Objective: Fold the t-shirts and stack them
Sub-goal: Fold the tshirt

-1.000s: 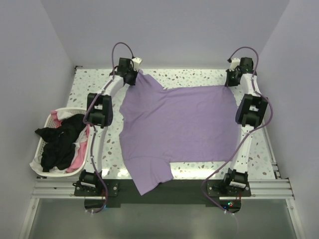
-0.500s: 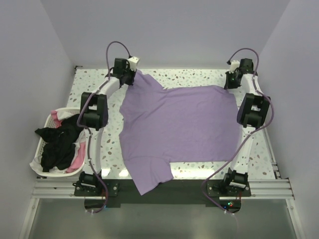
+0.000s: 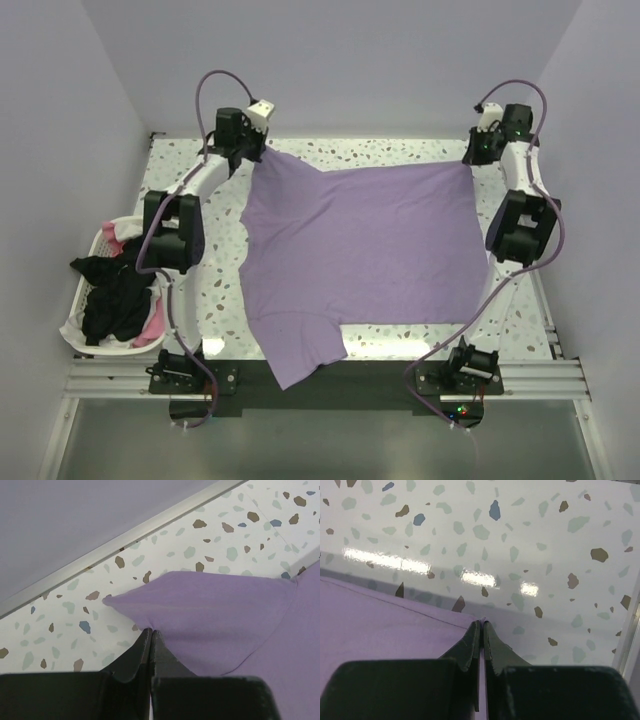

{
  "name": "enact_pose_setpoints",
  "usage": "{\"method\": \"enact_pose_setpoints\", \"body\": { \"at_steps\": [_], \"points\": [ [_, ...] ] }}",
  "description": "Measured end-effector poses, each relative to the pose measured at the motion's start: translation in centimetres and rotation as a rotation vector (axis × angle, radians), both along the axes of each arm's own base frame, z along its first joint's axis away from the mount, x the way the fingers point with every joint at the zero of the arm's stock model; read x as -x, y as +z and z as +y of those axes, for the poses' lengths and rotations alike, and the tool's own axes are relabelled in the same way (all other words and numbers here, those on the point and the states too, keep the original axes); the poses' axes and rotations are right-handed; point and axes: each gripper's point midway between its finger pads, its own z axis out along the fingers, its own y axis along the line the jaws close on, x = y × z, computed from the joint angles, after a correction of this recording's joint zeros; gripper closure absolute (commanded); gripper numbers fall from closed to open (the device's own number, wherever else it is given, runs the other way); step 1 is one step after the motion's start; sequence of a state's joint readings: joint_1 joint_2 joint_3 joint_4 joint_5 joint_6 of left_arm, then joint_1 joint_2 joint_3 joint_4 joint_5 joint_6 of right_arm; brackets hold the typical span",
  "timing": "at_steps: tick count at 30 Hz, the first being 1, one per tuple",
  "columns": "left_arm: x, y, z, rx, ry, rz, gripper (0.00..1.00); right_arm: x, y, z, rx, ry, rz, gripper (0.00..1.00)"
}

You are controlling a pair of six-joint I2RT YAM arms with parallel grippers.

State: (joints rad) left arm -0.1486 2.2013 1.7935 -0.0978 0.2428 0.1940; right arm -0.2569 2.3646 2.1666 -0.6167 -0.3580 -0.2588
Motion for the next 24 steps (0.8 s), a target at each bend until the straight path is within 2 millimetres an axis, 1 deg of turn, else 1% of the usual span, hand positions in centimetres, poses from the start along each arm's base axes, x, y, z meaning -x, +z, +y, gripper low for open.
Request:
{"method": "enact_pose_setpoints", "body": {
  "at_steps": [3,6,9,14,18,21,24],
  "points": [
    [0.7,-0.2,0.3,-0.005,-0.007,0.006,1.00,0.7,0.9,-0.5,-0.006,-0.004,-0.007,1.00],
    [1.7,-0.2,0.6,-0.004,-0.011,0.010,1.00,1.3,1.3,-0.7,-0.015,0.003,-0.009,1.00],
    [2.6,0.5,0.8,-0.010,-0.021,-0.009,1.00,2.1,1.3,-0.5,-0.022,0.020,-0.002,1.00],
    [4.8,2.3,0.8,-0.009,-0.044,-0.044,1.00,3.5,1.2,0.1,-0.022,0.055,0.014,1.00],
    [6.6,3.3,1.0,-0.017,-0.059,-0.062,1.00,4.3,1.6,0.5,-0.020,0.085,0.015,1.00],
    [7.9,3.4,1.1,-0.020,-0.065,-0.061,1.00,4.8,2.2,0.8,-0.013,0.110,0.003,1.00],
    [9.1,3.0,1.2,-0.023,-0.074,-0.051,1.00,5.1,2.8,0.8,0.003,0.132,-0.010,1.00]
  ]
}}
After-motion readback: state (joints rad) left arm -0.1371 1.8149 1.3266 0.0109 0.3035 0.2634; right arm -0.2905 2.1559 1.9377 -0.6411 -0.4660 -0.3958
